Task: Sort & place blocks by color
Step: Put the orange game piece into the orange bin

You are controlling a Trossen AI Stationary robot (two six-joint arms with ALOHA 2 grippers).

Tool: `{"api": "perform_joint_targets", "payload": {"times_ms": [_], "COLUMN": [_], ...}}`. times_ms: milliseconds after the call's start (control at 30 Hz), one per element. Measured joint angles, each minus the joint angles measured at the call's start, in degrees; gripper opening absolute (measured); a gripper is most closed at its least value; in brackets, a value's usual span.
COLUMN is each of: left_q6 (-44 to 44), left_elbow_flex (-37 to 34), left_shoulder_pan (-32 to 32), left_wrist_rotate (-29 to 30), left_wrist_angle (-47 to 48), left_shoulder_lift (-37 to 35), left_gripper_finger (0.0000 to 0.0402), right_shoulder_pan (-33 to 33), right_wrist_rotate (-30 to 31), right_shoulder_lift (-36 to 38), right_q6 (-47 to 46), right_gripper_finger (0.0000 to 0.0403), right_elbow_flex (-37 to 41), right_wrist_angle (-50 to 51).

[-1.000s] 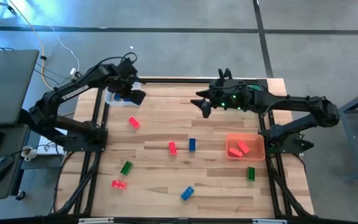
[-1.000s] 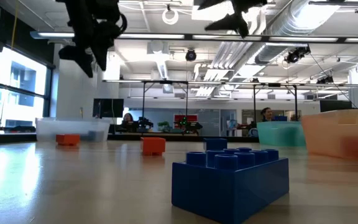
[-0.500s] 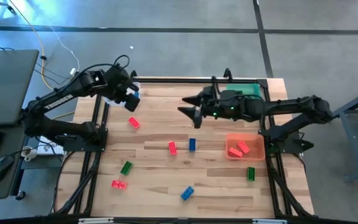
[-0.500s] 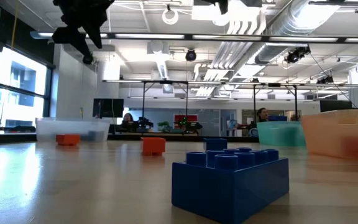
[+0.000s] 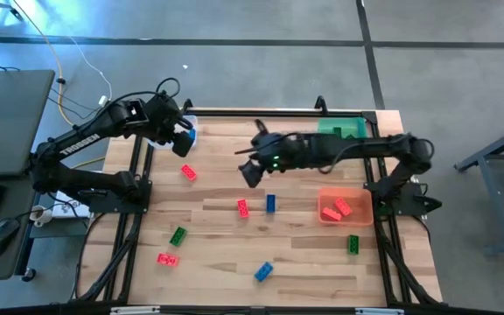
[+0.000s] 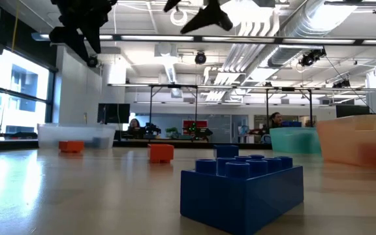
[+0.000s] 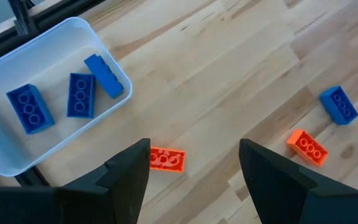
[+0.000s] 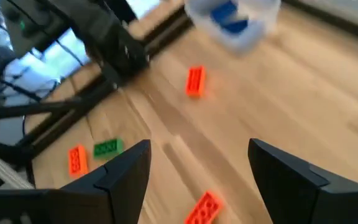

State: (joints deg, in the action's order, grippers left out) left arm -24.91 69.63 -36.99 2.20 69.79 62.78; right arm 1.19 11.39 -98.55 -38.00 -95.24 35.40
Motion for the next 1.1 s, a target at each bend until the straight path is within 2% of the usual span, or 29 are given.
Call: {"api": "perform_joint_targets", "payload": {"times_ms": [100,367,667,1100], "left_q6": [0.0,0.0,-0.3,-0.4], "left_elbow_flex": [0.0,0.0,0.0,0.0], "left_shoulder_pan": [0.0,0.0,0.0,0.0], "left_wrist_rotate": [0.2,0.2,0.0,0.0], "left_wrist_angle": [0.0,-0.1,-0.1,-0.1], "left_shoulder_lift": [0.1,0.2,0.2,0.2], "left_gripper_finger": [0.0232,0.0232,0.0232,0.0232], "right_shoulder_pan": [0.2,1.7,3.5,4.5], "right_wrist_rotate": [-1.7,-5.9,-6.2,-6.3], "right_shoulder_lift": [-3.7,-10.2,-15.5,-20.8], "right_q6": [-2.2,-7.1,-11.6,-23.7], "right_gripper_finger": [0.0257,0.0257,0.0256,0.0256], "right_elbow_flex": [-2.5,-3.7,-3.7,-3.7], "right_wrist_angle": [4.5,5.6,6.1,6.1]}}
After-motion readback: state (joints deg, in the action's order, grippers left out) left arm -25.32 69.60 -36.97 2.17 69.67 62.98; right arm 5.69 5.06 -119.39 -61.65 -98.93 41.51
